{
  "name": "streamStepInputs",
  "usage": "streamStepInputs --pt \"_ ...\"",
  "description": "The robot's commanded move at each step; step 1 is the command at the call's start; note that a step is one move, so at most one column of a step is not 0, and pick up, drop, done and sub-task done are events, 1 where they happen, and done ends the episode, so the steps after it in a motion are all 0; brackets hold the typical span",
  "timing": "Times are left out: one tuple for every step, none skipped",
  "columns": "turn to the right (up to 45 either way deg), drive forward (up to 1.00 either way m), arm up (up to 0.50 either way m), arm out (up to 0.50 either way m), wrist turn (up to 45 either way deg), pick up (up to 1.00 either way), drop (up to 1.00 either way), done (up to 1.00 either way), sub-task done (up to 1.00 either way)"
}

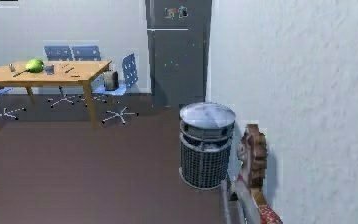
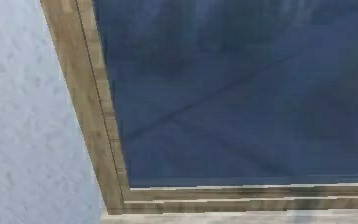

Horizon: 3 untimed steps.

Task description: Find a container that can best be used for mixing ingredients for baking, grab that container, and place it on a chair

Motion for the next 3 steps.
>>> streamStepInputs --pt "-45.0 0.0 0.0 0.0 0.0 0.0 0.0 0.0 0.0" --pt "-36.0 0.0 0.0 0.0 0.0 0.0 0.0 0.0 0.0" --pt "0.0 0.3 0.0 0.0 0.0 0.0 0.0 0.0 0.0"
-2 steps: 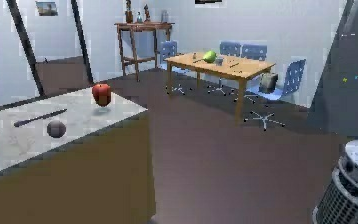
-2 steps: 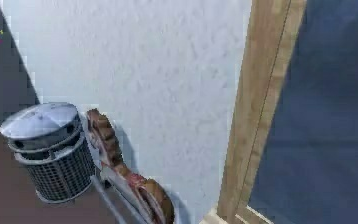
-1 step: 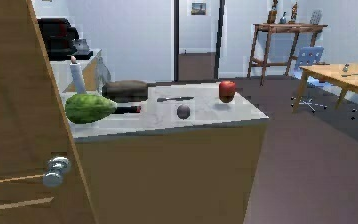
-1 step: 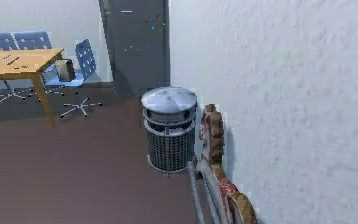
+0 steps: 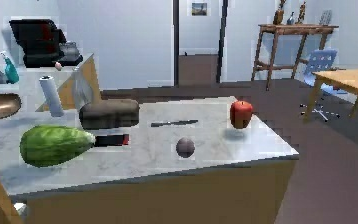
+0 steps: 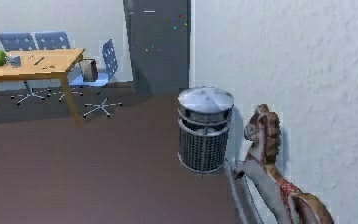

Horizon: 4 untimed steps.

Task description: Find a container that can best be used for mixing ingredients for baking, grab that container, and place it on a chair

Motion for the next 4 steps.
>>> streamStepInputs --pt "45.0 0.0 0.0 0.0 0.0 0.0 0.0 0.0 0.0" --pt "12.0 0.0 0.0 0.0 0.0 0.0 0.0 0.0 0.0" --pt "3.0 0.0 0.0 0.0 0.0 0.0 0.0 0.0 0.0" --pt "0.0 0.9 0.0 0.0 0.0 0.0 0.0 0.0 0.0"
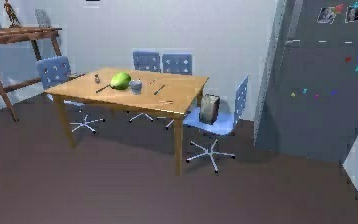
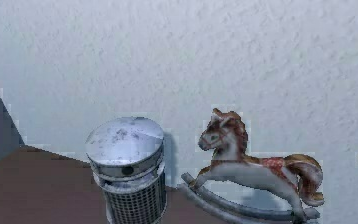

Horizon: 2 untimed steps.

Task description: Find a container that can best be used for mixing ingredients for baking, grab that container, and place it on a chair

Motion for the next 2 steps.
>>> streamStepInputs --pt "15.0 0.0 0.0 0.0 0.0 0.0 0.0 0.0 0.0" --pt "0.0 0.3 0.0 0.0 0.0 0.0 0.0 0.0 0.0"
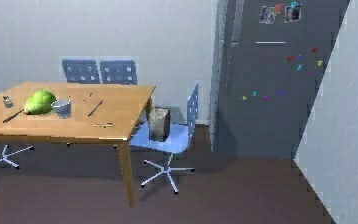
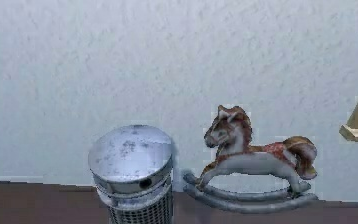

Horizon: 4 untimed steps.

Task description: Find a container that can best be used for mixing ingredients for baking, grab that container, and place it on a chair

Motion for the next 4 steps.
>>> streamStepInputs --pt "-45.0 0.0 0.0 0.0 0.0 0.0 0.0 0.0 0.0" --pt "-42.0 0.0 0.0 0.0 0.0 0.0 0.0 0.0 0.0" --pt "0.0 1.0 0.0 0.0 0.0 0.0 0.0 0.0 0.0" --pt "0.0 0.1 0.0 0.0 0.0 0.0 0.0 0.0 0.0"
